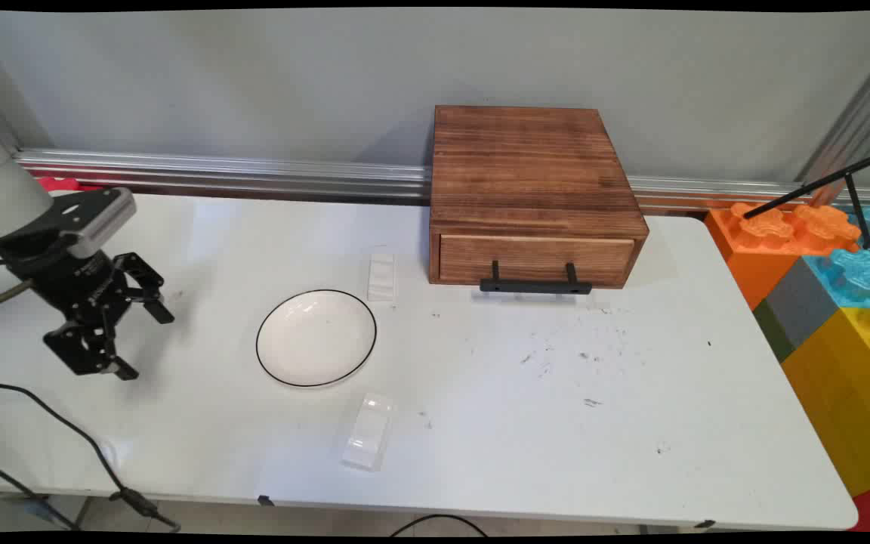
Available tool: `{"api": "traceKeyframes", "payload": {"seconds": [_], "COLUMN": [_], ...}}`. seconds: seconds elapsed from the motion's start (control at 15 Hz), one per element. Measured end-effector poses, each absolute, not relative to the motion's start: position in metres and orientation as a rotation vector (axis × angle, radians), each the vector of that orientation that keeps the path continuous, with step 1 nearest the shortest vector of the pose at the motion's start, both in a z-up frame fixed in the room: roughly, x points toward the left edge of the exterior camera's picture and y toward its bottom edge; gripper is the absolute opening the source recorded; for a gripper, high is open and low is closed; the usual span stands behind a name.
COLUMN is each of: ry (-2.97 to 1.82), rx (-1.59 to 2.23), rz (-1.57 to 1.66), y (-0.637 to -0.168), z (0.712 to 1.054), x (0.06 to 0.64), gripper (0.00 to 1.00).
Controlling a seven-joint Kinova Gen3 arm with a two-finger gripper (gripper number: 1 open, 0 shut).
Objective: Open the drawer
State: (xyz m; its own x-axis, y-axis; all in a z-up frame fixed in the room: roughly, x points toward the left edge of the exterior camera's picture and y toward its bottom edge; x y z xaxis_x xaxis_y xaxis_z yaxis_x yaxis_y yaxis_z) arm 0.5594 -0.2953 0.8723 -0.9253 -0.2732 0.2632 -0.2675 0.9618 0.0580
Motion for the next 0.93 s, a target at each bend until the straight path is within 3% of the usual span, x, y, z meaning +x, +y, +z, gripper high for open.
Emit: {"api": "traceKeyframes", "payload": {"seconds": [0.33,0.93], "ry": [-2.785,-2.646], "rx": [0.433,0.415], "rz": [-0.027,0.089], "y": [-0.315,-0.395], "z": [0.877,0.890], "x": [0.537,0.400], "gripper": [1.00,1.00]}}
